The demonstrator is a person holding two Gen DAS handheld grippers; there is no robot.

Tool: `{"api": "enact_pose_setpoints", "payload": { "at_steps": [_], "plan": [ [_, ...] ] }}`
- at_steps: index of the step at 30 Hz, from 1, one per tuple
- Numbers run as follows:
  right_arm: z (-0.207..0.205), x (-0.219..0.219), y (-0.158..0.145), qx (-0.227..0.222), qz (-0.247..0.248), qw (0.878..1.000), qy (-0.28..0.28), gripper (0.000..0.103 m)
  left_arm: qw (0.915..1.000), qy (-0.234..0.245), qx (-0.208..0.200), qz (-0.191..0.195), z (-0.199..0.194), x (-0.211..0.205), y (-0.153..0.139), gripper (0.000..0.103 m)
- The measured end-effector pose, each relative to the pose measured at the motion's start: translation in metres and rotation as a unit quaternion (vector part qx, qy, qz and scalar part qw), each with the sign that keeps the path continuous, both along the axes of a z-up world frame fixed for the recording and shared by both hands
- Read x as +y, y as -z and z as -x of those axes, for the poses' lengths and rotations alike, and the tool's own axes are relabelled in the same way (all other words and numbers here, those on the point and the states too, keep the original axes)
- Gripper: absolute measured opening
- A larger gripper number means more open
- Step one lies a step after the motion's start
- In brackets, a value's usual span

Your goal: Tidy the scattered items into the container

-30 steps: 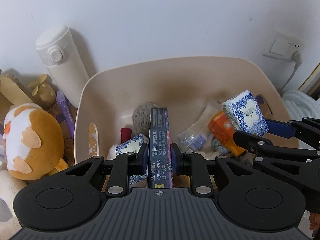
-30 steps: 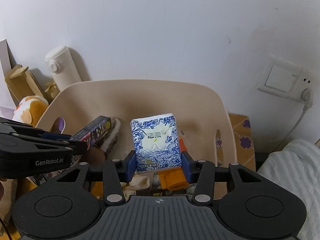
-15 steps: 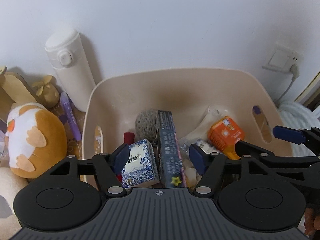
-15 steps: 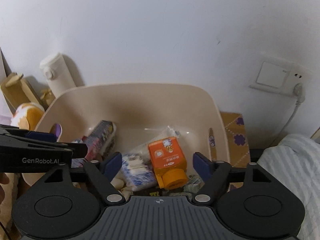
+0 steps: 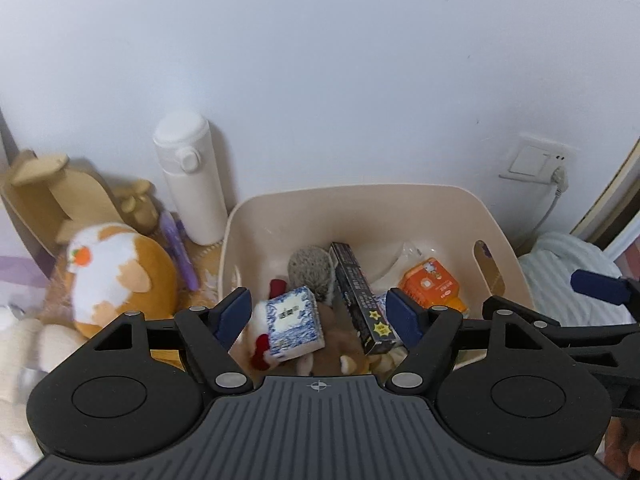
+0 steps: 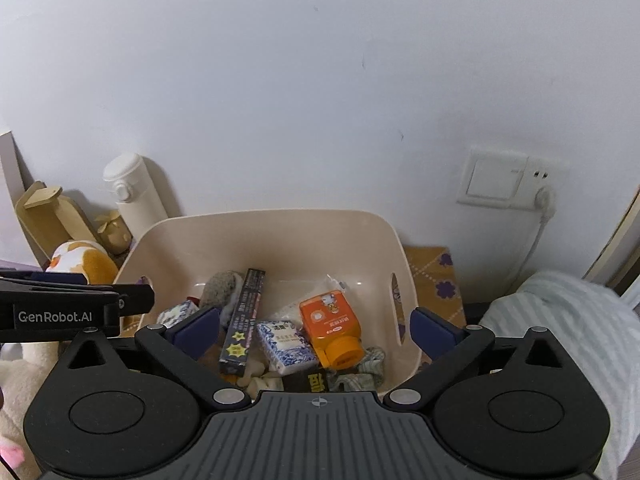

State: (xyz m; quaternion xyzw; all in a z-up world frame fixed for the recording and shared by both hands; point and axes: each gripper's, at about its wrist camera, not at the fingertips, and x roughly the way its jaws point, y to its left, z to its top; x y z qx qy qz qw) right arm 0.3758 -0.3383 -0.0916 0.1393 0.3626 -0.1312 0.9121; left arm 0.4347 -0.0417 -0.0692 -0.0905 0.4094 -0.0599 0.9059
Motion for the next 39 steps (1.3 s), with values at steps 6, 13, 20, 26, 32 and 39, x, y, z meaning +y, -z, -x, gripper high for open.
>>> {"api": "enact_pose_setpoints", "payload": {
  "at_steps": [6, 13, 20, 26, 32, 39],
  "plan": [
    [0.025, 0.021, -0.023, -0.012, 0.019, 1.0, -0.003, 0.103, 0.9995, 0.005, -0.024, -0.02, 0.038, 0.011, -0.021, 0.076],
    [0.061, 0.05, -0.04, -0.018, 0.028, 0.999, -0.006, 0.103, 0.9988, 0.003, -0.04, -0.029, 0.092, 0.029, -0.041, 0.076],
    [0.105, 0.08, -0.052, -0.017, 0.027, 0.999, -0.002, 0.103, 0.9984, 0.013, -0.044, -0.032, 0.151, 0.042, -0.047, 0.078],
    [0.147, 0.107, -0.062, -0.014, 0.026, 1.0, 0.002, 0.103, 0.9983, 0.011, -0.049, -0.03, 0.203, 0.051, -0.054, 0.081],
    [0.187, 0.133, -0.072, -0.013, 0.027, 1.0, 0.003, 0.103, 0.9975, 0.013, -0.063, -0.031, 0.251, 0.057, -0.067, 0.082],
    [0.233, 0.161, -0.083, -0.019, 0.025, 0.999, 0.01, 0.103, 0.997, 0.012, -0.068, -0.033, 0.303, 0.064, -0.081, 0.082]
  ]
}}
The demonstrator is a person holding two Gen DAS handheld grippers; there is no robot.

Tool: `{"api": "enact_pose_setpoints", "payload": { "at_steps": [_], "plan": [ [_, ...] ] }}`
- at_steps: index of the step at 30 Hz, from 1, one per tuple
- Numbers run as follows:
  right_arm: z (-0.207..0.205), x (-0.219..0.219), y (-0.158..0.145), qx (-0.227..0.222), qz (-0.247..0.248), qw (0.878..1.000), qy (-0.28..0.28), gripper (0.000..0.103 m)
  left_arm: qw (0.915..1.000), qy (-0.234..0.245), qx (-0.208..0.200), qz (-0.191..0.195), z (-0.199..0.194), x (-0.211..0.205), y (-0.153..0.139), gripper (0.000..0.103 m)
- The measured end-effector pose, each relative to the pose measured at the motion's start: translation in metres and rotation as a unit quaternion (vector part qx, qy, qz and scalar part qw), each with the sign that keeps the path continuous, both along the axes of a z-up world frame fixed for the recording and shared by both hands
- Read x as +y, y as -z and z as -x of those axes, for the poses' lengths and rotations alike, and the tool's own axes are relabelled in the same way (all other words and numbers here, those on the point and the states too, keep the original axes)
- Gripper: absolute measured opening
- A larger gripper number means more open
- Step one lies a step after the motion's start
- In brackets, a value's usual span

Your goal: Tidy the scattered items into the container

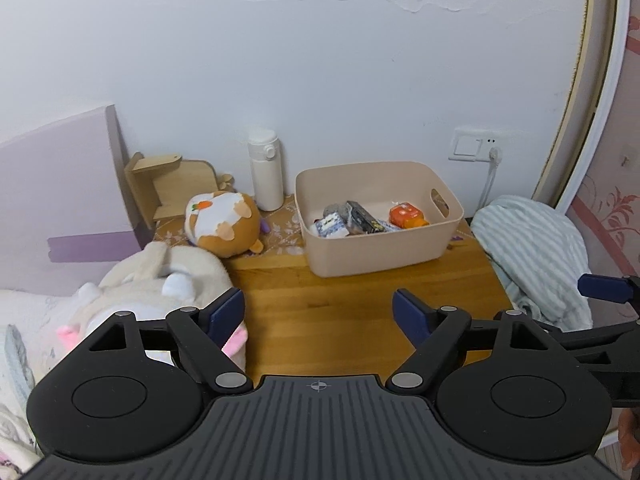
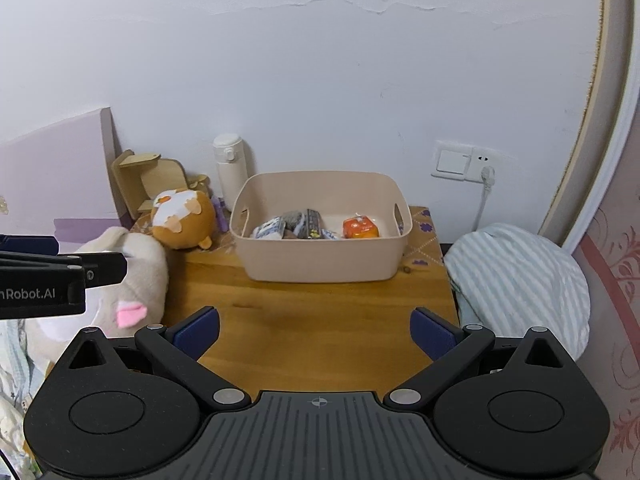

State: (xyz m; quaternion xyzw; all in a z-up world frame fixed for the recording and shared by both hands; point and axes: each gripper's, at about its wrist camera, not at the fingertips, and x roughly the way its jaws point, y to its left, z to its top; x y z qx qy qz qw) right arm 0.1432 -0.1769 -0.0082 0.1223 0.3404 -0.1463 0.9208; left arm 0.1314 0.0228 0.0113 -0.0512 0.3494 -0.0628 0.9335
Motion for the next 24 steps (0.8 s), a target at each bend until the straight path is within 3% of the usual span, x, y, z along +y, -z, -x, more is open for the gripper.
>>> {"api": "enact_pose_setpoints", "payload": {
  "at_steps": [10, 24],
  "plan": [
    [0.053, 0.036, -0.009, -0.004, -0.004, 1.0, 0.01, 0.103, 0.9999, 0.005, 0.005, -0.012, 0.066, 0.007, -0.004, 0.083],
    [0.128, 0.07, -0.011, 0.02, -0.031, 0.998, 0.042, 0.103, 0.9997, 0.003, 0.026, 0.004, 0.148, 0.018, -0.005, 0.083]
  ]
}}
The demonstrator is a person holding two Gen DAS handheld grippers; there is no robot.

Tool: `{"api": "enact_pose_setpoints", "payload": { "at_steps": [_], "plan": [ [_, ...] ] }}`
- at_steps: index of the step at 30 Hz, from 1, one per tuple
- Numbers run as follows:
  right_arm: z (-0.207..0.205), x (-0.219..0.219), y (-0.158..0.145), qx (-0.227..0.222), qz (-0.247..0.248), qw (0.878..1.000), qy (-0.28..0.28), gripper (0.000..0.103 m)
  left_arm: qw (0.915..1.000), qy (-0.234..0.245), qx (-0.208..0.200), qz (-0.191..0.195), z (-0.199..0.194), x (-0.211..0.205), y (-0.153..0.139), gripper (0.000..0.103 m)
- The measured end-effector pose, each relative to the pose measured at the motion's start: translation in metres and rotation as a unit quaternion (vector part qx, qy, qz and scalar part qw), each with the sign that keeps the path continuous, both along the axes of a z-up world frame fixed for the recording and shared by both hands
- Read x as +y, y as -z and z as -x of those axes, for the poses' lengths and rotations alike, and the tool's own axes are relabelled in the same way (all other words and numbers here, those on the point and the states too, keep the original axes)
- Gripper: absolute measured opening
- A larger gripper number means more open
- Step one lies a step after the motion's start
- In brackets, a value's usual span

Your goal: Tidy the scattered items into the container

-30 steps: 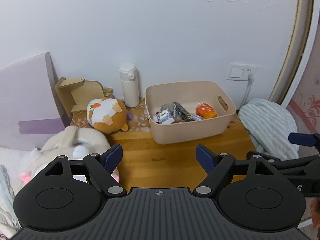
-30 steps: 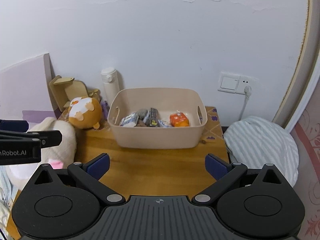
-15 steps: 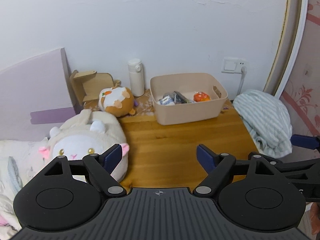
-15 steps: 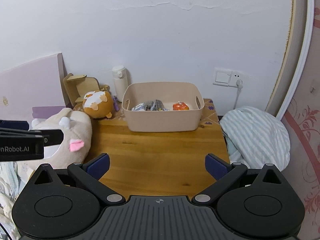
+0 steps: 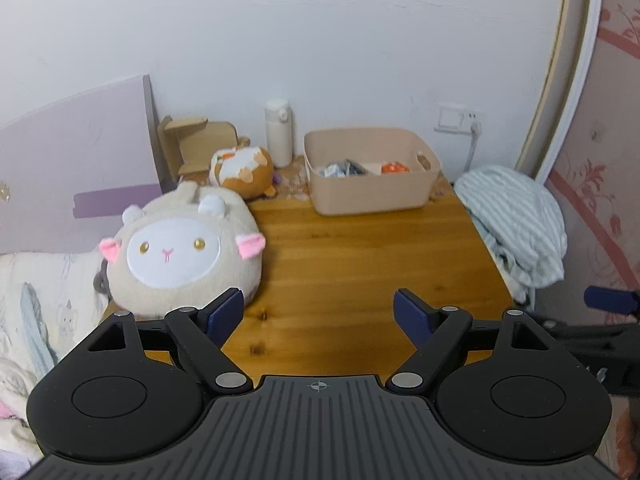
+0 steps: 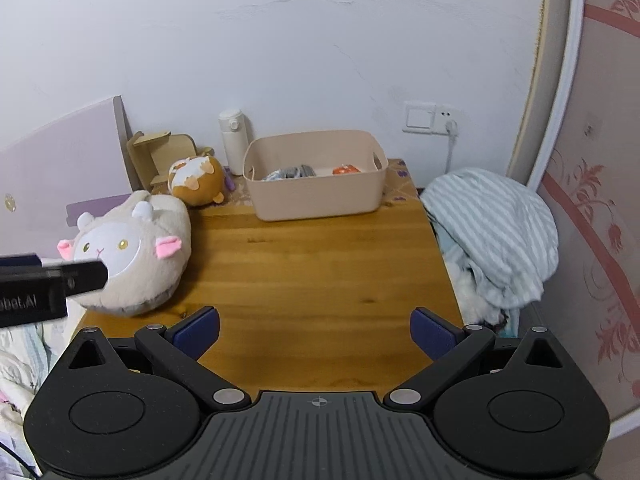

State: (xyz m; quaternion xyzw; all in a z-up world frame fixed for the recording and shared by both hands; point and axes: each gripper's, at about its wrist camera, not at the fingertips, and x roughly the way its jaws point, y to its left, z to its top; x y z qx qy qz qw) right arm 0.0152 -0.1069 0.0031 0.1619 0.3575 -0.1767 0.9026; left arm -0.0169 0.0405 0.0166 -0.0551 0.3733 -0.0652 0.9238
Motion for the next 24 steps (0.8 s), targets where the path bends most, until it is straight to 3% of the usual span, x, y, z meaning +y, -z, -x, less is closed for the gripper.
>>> {"api": "enact_pose_setpoints", "payload": {
  "at_steps": [8, 24],
  "plan": [
    [0.03, 0.013, -0.007, 0.006, 0.003, 1.0, 0.004, 0.103, 0.9999, 0.014, 0.003, -0.004, 0.034, -0.003, 0.002, 0.083],
    [0.047, 0.021, -0.01, 0.008, -0.002, 1.0, 0.007, 0.103, 0.9996, 0.027, 0.002, -0.006, 0.045, -0.003, -0.004, 0.083]
  ]
}}
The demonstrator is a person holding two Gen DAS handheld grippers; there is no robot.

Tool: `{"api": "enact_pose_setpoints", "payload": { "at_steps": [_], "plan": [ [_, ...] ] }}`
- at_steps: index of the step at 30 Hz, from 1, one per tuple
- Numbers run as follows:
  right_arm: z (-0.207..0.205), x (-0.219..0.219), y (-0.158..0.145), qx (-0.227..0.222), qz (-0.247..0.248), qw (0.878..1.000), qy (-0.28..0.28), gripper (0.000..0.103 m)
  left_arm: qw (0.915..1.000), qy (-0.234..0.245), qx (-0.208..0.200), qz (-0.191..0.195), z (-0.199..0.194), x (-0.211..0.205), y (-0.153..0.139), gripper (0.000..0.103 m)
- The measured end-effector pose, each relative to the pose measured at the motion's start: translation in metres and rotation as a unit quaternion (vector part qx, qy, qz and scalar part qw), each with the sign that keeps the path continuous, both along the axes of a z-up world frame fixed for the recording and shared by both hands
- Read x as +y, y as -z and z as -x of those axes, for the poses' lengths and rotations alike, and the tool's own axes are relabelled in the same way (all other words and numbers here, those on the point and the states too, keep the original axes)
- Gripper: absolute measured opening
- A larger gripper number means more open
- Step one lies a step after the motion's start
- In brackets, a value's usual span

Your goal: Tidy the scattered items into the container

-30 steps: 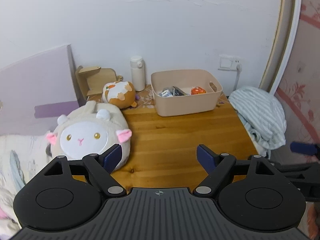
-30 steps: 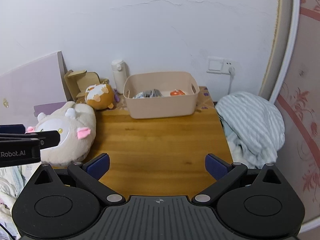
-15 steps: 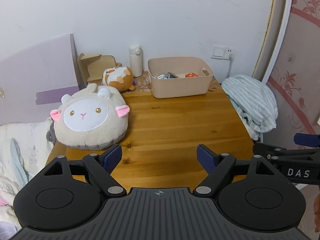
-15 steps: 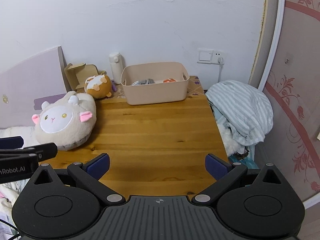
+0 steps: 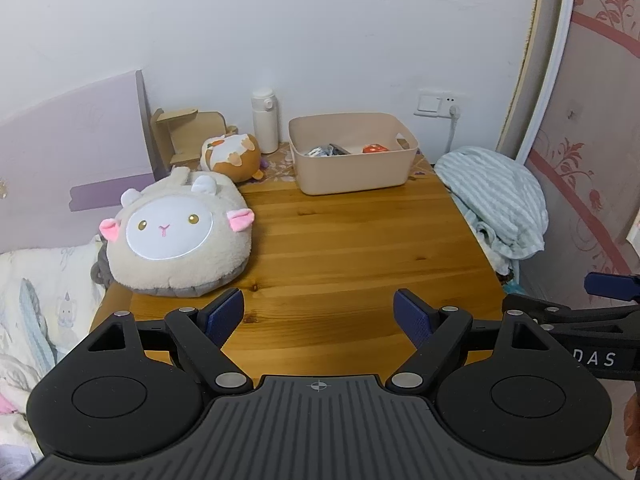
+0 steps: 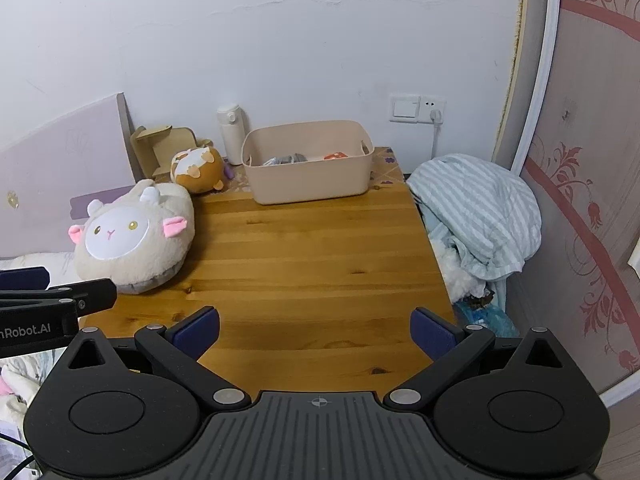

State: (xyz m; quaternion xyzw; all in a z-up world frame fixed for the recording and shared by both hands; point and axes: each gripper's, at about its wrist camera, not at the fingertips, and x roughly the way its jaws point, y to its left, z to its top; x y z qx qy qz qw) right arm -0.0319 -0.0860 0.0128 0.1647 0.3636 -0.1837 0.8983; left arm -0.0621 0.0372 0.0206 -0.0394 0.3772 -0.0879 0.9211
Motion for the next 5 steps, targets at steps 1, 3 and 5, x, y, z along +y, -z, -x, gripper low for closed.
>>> {"api": "enact_pose_setpoints", "payload": {
  "at_steps": [1, 3, 5],
  "plan": [
    [-0.0002, 0.0008, -0.0001, 0.0, 0.0, 1.0, 0.0, 0.103, 1.0, -0.001, 0.0, 0.0, 0.0001, -0.0005, -0.0002, 0.083],
    [-0.0007, 0.0023, -0.0007, -0.001, 0.001, 1.0, 0.0, 0.103, 1.0, -0.001, -0.001, 0.002, -0.0002, -0.0001, -0.0006, 0.083],
    [-0.0023, 0.0024, -0.0006, -0.001, 0.001, 1.0, 0.0, 0.103, 1.0, -0.003, -0.001, 0.003, -0.0007, 0.0021, -0.0007, 0.083]
  ]
}}
